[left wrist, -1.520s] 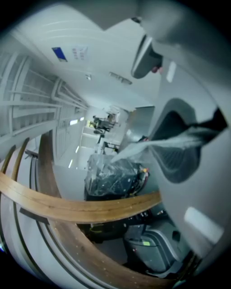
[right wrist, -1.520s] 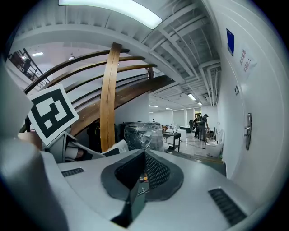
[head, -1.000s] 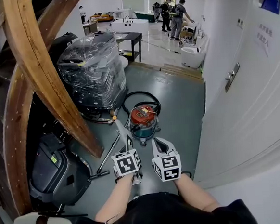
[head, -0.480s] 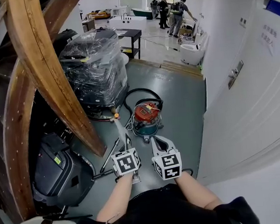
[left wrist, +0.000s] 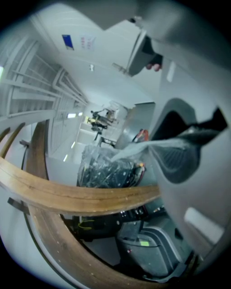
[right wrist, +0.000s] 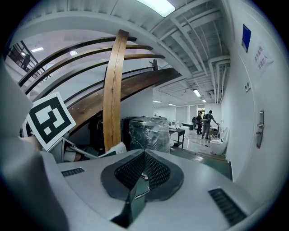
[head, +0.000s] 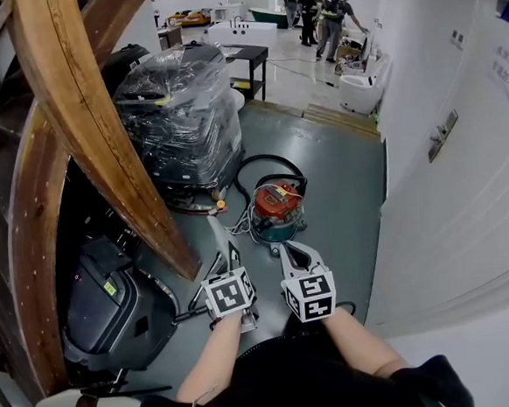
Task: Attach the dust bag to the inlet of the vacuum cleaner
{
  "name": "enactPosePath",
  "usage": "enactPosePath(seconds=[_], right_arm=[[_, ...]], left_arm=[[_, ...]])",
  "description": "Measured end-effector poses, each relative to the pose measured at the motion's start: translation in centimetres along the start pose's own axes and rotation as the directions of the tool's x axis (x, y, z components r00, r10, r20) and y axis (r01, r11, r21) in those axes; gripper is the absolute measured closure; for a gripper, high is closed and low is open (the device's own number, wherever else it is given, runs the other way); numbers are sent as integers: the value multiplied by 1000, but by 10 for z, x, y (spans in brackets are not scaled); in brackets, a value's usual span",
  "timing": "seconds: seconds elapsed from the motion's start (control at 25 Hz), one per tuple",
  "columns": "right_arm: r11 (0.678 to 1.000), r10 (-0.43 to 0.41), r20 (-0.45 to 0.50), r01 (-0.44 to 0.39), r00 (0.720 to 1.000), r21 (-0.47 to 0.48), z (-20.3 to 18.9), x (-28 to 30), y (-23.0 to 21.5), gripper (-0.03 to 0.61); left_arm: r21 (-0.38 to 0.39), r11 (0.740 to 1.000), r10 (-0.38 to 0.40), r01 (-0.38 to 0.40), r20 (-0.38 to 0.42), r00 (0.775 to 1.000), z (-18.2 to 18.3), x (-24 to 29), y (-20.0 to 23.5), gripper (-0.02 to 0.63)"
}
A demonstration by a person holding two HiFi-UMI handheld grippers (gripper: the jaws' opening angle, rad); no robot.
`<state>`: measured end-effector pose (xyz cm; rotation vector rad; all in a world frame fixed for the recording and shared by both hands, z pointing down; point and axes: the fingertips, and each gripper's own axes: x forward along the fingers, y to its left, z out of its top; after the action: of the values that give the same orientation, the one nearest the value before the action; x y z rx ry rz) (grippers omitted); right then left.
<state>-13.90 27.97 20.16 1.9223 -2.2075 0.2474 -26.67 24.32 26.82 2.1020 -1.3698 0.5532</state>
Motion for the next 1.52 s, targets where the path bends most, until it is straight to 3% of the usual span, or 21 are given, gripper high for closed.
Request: enactPosePath(seconds=[0.28, 0.8, 1.52], right_arm=[[999, 25, 7, -25, 1000, 26, -1, 58, -42, 580], [997, 66, 2, -66, 998, 33, 35, 180, -144, 580], [988, 153, -114, -147, 982, 57, 22, 279, -253, 580]], left_arm=[[-9, 1000, 30, -30, -15, 999, 20, 55, -3, 584], [-35, 996, 81, -81, -5, 997, 116, 173, -28, 584], [-115, 978, 166, -175, -87, 982, 156, 287, -64, 584]])
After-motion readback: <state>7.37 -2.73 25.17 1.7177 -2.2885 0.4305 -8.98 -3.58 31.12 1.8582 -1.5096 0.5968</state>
